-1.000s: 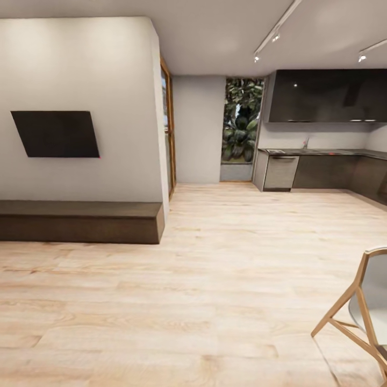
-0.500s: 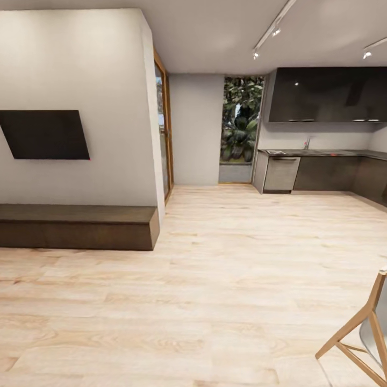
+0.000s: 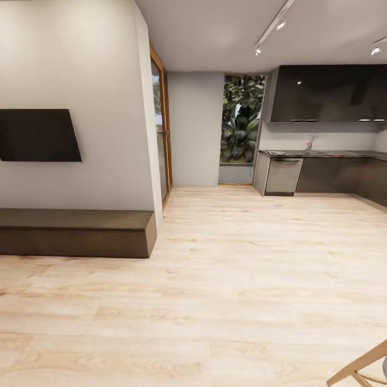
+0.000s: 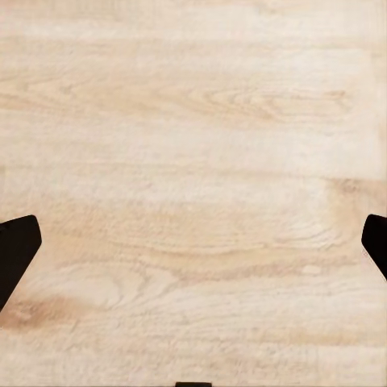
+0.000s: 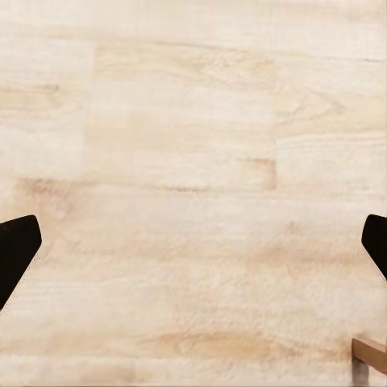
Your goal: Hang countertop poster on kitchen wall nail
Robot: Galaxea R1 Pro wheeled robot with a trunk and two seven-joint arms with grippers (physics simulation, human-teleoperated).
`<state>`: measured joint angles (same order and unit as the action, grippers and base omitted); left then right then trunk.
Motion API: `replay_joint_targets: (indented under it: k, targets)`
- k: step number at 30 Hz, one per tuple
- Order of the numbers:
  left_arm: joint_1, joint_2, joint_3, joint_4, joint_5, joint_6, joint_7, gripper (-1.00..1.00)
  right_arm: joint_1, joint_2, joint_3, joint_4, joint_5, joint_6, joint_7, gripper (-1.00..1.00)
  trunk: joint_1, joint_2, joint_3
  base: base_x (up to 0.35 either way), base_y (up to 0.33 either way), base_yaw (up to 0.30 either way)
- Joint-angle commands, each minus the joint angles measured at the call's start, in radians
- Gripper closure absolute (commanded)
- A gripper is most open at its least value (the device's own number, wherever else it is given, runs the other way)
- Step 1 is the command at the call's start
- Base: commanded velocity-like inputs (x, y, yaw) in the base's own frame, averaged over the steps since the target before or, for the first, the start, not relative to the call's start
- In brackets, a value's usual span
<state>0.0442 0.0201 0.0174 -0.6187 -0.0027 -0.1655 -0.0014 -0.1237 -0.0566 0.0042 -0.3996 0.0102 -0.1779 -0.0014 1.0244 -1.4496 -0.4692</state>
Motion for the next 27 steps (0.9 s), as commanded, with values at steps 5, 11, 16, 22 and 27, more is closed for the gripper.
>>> replay_joint_targets:
  k: [5,11,16,22,27]
  targets:
    - [0.0,0.0,0.001,-0.001,0.0,-0.001,0.0,-1.0,-0.001,0.0,0.0,0.001,0.001,-0.003,0.0,-1.0,0.001,0.0,-0.001,0.336,-0.001,0.0]
    - [0.0,0.0,0.001,-0.001,0.0,-0.002,0.0,-1.0,-0.001,0.0,0.0,0.001,0.001,-0.003,0.0,-1.0,0.001,0.0,-0.001,0.337,0.0,0.0]
    - [0.0,0.0,0.001,-0.001,0.0,-0.002,0.0,-1.0,-0.001,0.0,0.0,0.001,0.001,-0.003,0.0,-1.0,0.001,0.0,-0.001,0.337,0.0,0.0]
    - [0.0,0.0,0.001,-0.001,0.0,-0.002,0.0,-1.0,-0.001,0.0,0.0,0.001,0.001,-0.003,0.0,-1.0,0.001,0.0,-0.001,0.337,0.0,0.0]
    - [0.0,0.0,0.001,-0.001,0.0,-0.002,0.0,-1.0,-0.001,0.0,0.0,0.001,0.001,-0.003,0.0,-1.0,0.001,0.0,-0.001,0.337,0.0,0.0]
